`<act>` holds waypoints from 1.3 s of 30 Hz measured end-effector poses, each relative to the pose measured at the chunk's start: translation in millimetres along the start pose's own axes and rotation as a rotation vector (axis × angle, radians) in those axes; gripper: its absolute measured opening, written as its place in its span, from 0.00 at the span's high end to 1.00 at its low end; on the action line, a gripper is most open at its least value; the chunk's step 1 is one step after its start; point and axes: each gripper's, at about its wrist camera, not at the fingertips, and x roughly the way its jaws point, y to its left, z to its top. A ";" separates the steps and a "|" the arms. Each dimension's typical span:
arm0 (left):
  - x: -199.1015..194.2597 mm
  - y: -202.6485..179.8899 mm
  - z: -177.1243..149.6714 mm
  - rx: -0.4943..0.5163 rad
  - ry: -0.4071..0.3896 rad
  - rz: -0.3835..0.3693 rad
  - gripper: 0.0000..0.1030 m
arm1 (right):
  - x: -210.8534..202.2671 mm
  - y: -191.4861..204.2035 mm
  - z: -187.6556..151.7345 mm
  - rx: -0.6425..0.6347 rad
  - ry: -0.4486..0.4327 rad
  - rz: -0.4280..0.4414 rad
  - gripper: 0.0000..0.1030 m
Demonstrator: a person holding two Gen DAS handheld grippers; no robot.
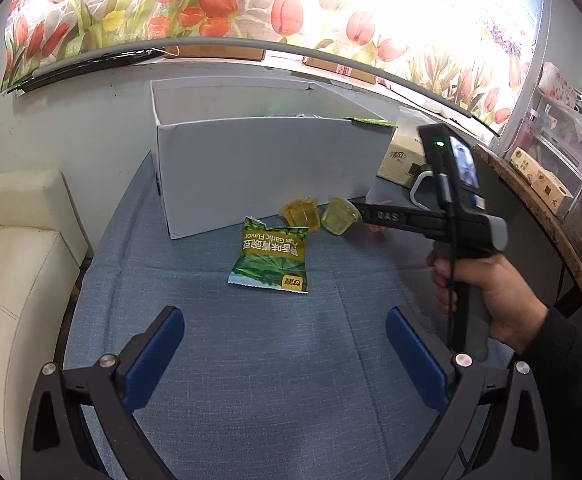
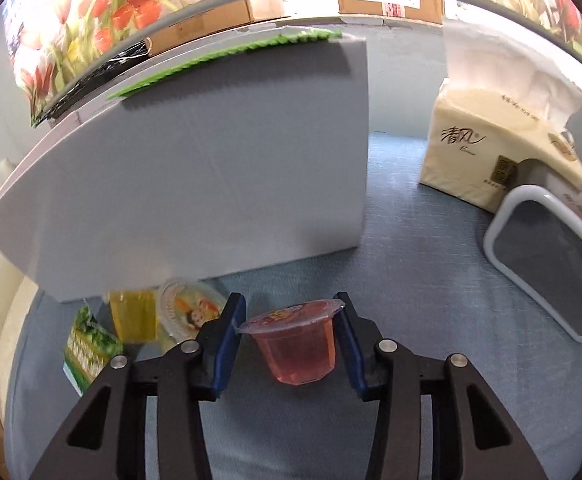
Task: Organize snacks
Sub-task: 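Grasp a pink jelly cup with the right tool while the left tool grasps the green pea-garlic packet, then drop the pea-garlic packet and pink jelly cup into the white box with both tools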
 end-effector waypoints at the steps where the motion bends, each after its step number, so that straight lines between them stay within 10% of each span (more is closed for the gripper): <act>1: 2.2 -0.4 0.2 0.001 0.004 0.005 0.00 | -5.0 0.6 -2.9 -0.012 -0.006 -0.003 0.54; 25: 132.0 -12.0 31.4 0.090 0.131 0.160 0.04 | -148.8 -3.1 -80.5 -0.082 -0.129 0.088 0.55; 28: 130.5 -14.3 34.3 0.110 0.110 0.171 0.37 | -153.7 1.7 -81.5 -0.087 -0.132 0.110 0.55; 39: 83.3 -13.3 47.1 0.088 0.052 0.097 0.48 | -163.9 10.7 -85.7 -0.104 -0.151 0.127 0.55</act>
